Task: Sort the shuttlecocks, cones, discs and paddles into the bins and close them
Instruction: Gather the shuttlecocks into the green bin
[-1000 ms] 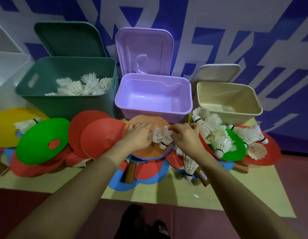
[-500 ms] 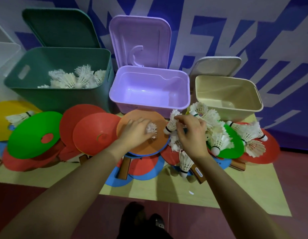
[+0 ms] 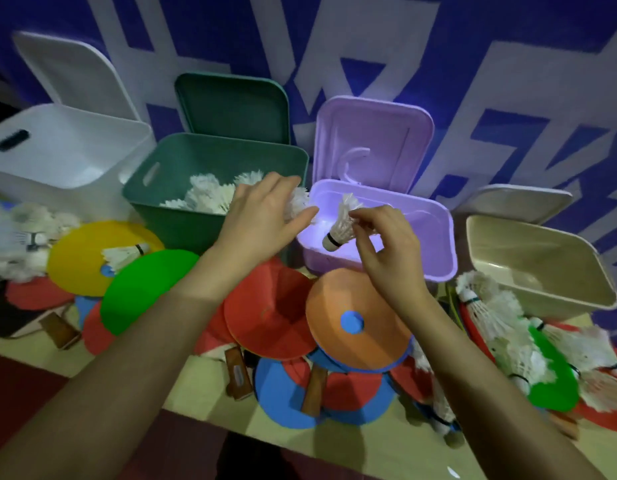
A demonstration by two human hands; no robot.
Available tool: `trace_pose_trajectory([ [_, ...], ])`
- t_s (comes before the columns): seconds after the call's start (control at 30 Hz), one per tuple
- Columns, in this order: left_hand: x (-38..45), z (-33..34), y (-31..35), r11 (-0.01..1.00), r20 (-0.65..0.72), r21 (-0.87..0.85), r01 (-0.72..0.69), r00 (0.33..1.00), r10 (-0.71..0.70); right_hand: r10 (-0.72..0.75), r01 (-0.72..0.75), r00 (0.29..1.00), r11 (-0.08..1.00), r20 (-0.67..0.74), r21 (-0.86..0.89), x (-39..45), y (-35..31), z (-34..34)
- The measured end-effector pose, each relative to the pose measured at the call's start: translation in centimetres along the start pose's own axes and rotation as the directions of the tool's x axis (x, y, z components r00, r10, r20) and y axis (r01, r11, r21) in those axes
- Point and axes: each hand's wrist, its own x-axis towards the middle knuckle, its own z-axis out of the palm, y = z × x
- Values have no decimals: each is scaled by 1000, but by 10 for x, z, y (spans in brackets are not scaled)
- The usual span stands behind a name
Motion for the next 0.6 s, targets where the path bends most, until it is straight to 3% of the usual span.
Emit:
trace_pose_trajectory([
  [0.17, 38, -25, -64, 1000, -61, 0, -12, 998, 12, -23, 23, 998, 1000, -58, 7, 49, -18, 59],
  [0.4, 82, -18, -169, 997, 115, 61, 46, 992, -53, 82, -82, 997, 996, -3, -21, 115, -22, 155],
  [0.6, 97, 16, -259, 985, 150, 93, 144, 976, -157, 124, -116, 987, 990, 100, -86, 147, -30, 235],
])
